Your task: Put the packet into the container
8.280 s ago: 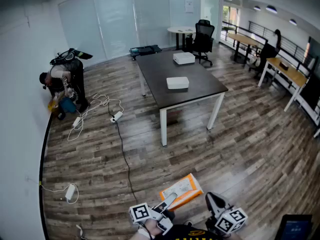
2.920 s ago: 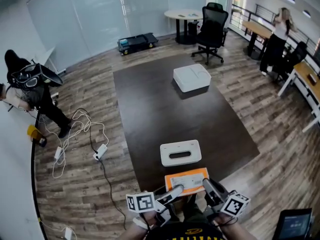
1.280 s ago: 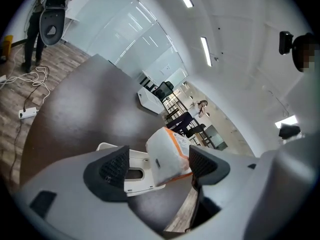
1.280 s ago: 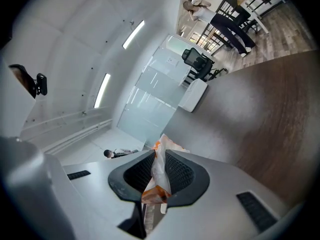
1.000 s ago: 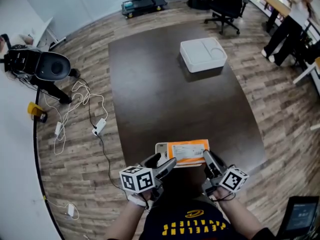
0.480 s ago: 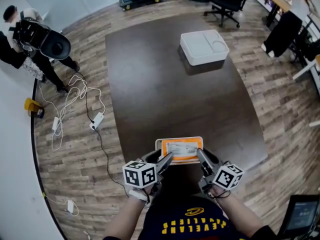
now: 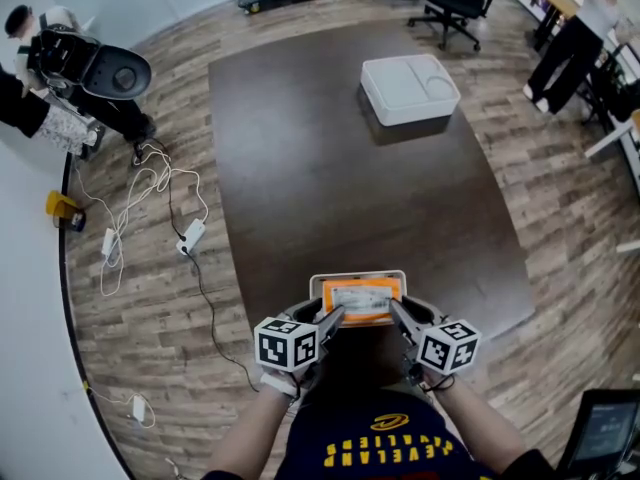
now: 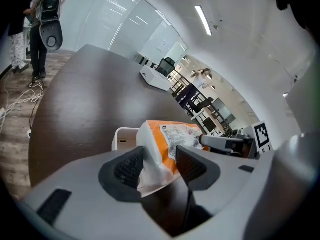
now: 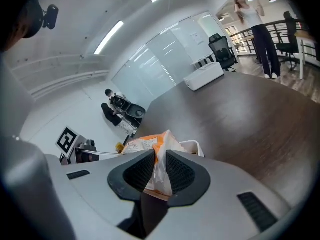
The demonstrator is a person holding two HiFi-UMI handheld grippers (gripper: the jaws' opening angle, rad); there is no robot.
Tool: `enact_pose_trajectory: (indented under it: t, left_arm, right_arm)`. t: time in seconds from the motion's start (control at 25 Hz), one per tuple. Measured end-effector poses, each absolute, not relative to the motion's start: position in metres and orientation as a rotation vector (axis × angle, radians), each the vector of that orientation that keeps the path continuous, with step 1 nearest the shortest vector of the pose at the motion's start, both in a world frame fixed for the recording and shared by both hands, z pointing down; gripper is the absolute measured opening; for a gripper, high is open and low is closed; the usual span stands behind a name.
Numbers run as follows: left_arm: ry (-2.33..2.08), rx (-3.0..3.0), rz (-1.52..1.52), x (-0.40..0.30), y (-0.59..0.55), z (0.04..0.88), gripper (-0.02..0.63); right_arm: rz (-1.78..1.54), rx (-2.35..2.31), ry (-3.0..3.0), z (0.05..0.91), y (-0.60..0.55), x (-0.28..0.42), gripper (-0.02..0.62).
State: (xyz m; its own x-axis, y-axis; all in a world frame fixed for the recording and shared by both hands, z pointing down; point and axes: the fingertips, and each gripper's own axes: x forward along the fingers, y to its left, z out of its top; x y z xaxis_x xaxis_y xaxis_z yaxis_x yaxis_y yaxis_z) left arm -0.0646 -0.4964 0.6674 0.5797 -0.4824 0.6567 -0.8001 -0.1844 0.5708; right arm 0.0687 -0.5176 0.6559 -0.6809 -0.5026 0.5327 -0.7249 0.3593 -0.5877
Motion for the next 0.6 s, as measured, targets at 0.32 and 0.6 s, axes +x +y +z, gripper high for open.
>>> enact_pose_trajectory:
  t: [0.32,0.6]
  left_arm:
    - [-1.045,1.804,0.498,-0.065,-0.494,0.683,0.207]
    - [-1.047,1.802,0.618,-0.062,-0.493,0.693,0.204]
  right_arm:
    - [1.189,1.075,-2.288,0.675,-0.517,0.068,0.074]
    - [1.147,1.053,-2.203,0.684,-0.517,0.069,0.075]
